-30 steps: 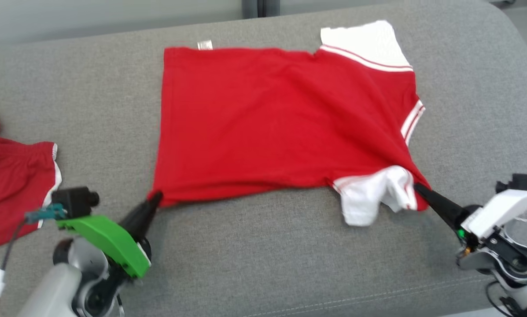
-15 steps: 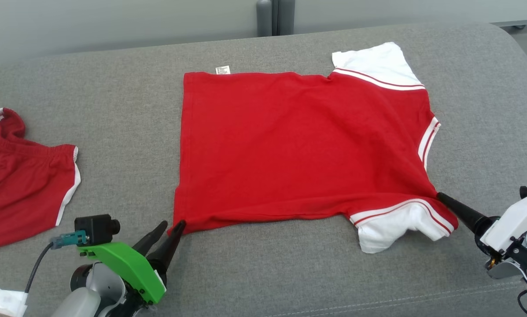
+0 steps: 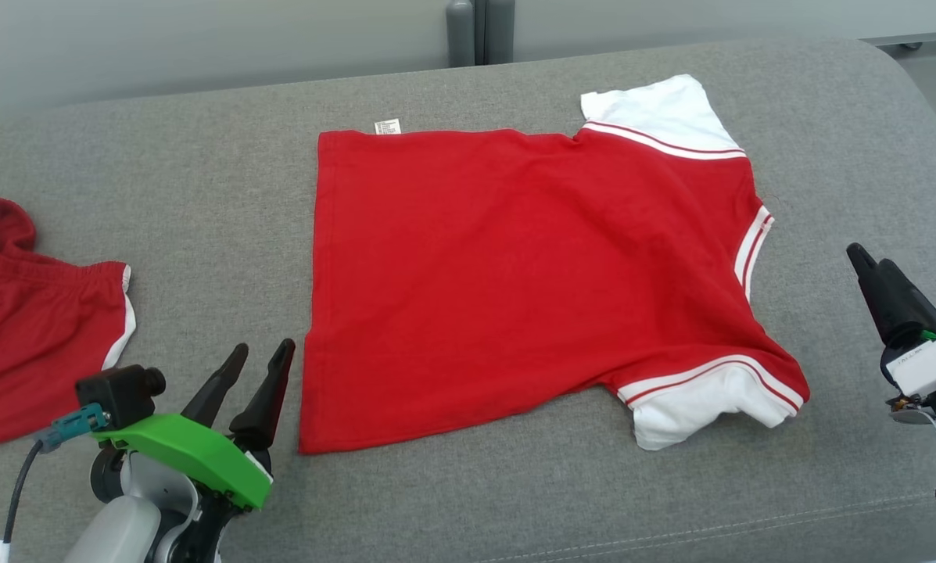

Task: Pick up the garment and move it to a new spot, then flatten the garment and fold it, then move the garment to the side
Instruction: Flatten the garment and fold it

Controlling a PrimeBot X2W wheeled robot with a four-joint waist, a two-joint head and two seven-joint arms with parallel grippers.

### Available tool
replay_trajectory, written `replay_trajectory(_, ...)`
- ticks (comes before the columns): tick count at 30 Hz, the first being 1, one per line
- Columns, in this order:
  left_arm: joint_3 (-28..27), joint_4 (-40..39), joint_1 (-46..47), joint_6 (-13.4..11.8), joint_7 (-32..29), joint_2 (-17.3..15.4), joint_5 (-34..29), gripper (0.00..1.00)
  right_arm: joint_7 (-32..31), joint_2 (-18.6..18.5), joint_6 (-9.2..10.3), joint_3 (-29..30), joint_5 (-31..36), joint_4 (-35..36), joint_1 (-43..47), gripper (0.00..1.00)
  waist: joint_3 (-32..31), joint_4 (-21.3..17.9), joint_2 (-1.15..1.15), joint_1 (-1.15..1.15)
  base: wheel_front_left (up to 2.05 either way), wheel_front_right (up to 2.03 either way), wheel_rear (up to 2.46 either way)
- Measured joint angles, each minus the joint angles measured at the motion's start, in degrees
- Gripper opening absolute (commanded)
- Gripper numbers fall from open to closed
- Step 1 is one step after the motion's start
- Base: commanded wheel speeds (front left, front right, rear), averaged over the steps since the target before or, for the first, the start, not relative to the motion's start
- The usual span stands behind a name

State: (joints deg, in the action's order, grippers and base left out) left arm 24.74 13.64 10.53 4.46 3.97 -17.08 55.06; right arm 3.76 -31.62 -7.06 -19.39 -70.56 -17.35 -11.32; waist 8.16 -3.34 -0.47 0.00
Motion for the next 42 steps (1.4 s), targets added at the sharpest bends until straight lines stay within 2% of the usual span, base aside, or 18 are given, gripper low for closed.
replay_trajectory(12,3.03,-1.59,-0.13,-1.02,1.13,0.18,-3.16,1.00,6.50,3.00,2.12,-2.42,4.21,-1.87,5.19,1.00,0.10,0.05,0.00,0.00,0.00,0.00,0.00)
replay_trajectory(17,3.71,-1.88,-0.19,-1.38,1.13,1.51,-3.34,1.00,8.06,3.16,2.01,-3.03,4.58,-2.10,9.72,1.00,0.22,0.91,0.00,0.00,0.00,0.00,0.00)
replay_trajectory(23,3.15,-2.22,-0.76,-2.02,1.71,1.57,-3.33,1.00,8.93,5.19,0.51,-4.38,4.61,-0.10,12.39,1.00,0.45,1.73,0.00,0.00,0.00,0.00,0.00)
replay_trajectory(33,3.37,-2.76,-1.57,-2.04,1.71,1.58,-3.34,1.00,9.35,4.21,0.00,-11.27,10.37,2.04,15.46,1.00,1.05,1.85,0.00,0.00,0.00,0.00,0.00)
replay_trajectory(42,5.43,-1.35,-1.91,-2.55,-0.78,1.64,-3.31,1.00,10.07,4.07,0.00,-11.76,16.50,2.36,13.63,1.00,1.42,1.87,0.00,0.00,0.00,0.00,0.00)
